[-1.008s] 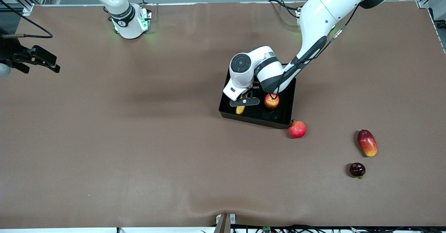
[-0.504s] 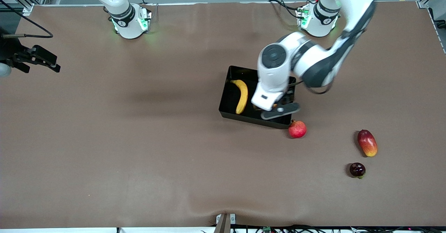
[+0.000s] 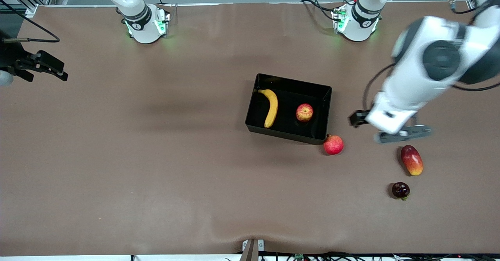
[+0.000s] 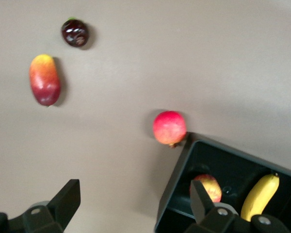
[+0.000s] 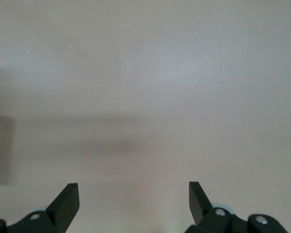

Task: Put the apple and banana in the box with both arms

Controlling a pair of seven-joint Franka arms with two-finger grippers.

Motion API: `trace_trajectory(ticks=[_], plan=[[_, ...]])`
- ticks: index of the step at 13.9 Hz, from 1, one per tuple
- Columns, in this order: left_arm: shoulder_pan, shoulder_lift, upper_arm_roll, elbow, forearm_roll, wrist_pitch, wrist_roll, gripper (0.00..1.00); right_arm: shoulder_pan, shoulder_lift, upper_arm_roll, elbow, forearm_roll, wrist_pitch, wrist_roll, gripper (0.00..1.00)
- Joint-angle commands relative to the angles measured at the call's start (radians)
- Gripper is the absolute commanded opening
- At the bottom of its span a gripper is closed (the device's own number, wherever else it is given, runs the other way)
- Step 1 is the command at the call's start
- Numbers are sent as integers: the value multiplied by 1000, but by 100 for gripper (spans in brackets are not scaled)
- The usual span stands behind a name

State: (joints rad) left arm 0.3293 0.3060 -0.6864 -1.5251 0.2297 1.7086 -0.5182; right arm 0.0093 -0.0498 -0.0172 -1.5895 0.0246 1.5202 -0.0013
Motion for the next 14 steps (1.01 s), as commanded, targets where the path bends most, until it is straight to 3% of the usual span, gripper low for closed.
trace_trajectory(ticks=[1,4,5,10,14], plan=[[34,-71,-5,-9,-38,-67,65,100,9,-5,0,8,-15,-11,20,100],[56,-125,2,-10,-47,-107,111,100,9,-4,0,8,-15,-11,20,100],[36,-168,45,-24,-68,-110,142,100,9,-4,-1,8,-15,-11,21,100],[-273,-361,453,-150,-226,-129,250,100,11,-4,0,8,-15,-12,27,100],[-424,-500,611,-263,-242,-129,250,100,17,-4,0,8,-15,-12,40,100]])
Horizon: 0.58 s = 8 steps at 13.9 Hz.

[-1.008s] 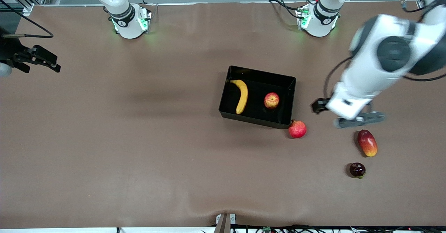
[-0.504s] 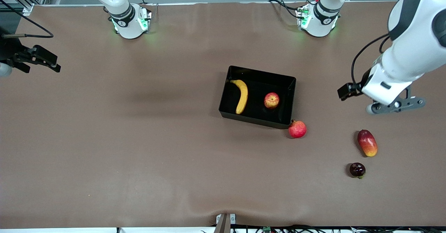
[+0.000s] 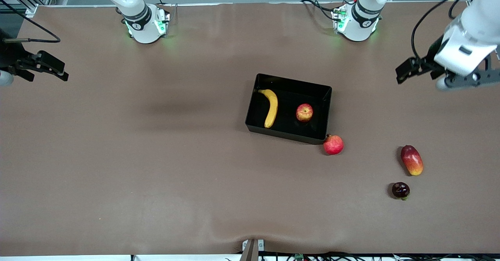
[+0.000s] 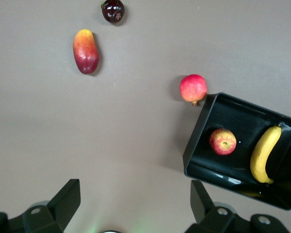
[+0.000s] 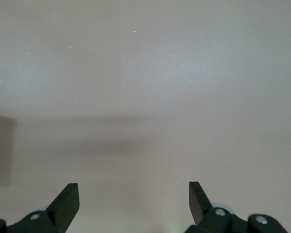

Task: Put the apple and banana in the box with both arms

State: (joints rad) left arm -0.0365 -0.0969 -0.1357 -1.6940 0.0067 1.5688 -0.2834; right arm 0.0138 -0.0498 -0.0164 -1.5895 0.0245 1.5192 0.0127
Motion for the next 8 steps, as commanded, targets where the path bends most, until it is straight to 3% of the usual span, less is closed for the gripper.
trace_trajectory(ticks=[1,8], plan=[[-77,-133,80,-119,-19,11,15,100,14,-4,0,9,-15,-11,26,100],[-59,-103,85,-69,2,-15,131,100,18,-4,0,9,-17,-11,27,100]])
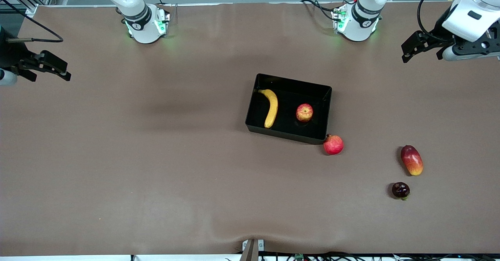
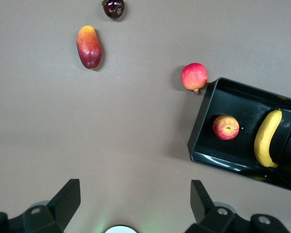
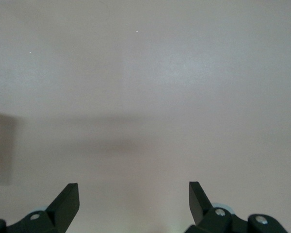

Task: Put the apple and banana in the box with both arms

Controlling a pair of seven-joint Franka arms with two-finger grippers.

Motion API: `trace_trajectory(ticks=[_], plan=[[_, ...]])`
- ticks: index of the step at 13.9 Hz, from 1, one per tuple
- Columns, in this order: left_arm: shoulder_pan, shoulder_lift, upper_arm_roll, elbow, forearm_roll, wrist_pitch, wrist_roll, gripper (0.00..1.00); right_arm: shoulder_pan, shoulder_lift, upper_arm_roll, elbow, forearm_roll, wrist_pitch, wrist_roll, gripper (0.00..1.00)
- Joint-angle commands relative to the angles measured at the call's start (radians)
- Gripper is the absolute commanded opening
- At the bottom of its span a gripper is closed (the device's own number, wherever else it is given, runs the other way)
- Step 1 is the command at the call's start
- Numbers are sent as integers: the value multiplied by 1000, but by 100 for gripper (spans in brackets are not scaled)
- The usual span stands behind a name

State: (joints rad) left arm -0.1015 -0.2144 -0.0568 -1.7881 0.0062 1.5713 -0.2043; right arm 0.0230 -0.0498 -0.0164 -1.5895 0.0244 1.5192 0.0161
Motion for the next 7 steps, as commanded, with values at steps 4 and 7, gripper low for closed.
trace_trajectory(ticks=[4,7], plan=[[33,50,5,88,46,-54,56,100,15,-4,0,9,-17,-11,28,100],[31,60,3,105,46,-74,54,100,20,-5,0,9,-17,-17,38,100]])
